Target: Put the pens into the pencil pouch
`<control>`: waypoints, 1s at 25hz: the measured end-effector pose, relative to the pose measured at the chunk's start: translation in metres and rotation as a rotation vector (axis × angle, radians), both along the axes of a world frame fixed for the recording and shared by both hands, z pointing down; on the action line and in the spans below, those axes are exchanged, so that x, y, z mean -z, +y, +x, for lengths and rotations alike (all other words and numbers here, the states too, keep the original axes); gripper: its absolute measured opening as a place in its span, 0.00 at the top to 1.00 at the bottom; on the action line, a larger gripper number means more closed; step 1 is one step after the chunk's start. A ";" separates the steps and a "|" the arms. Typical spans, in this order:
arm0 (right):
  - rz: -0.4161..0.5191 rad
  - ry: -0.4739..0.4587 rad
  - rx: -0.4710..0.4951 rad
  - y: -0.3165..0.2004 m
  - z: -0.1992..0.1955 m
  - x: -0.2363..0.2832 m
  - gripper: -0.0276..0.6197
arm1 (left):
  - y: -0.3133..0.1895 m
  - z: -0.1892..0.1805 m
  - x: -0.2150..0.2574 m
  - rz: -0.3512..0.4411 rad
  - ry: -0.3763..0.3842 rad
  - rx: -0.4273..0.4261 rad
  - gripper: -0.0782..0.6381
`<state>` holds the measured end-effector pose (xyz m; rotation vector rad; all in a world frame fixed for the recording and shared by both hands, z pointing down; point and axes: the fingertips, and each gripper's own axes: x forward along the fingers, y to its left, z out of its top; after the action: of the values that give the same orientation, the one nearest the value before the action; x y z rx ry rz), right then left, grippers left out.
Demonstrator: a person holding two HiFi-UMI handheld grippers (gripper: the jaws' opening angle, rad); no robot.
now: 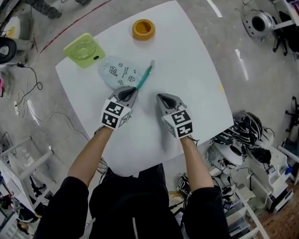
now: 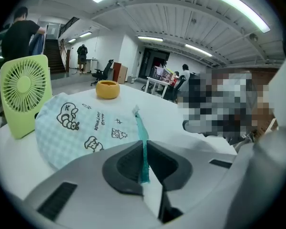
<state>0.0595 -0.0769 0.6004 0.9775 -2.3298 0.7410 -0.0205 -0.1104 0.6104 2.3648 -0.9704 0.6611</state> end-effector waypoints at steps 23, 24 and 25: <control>0.119 -0.009 -0.298 0.052 0.022 0.084 0.94 | 0.060 -0.054 0.099 0.175 0.019 0.086 0.85; 0.129 -0.004 -0.309 0.055 0.025 0.089 0.94 | 0.064 -0.056 0.105 0.183 0.027 0.086 0.85; 0.147 0.003 -0.321 0.056 0.027 0.094 0.94 | 0.067 -0.056 0.112 0.193 0.035 0.084 0.85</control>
<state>0.0868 -0.0205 0.5062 1.4395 -2.2762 0.6933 -0.0768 -0.0433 0.4982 2.4761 -1.1578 0.5121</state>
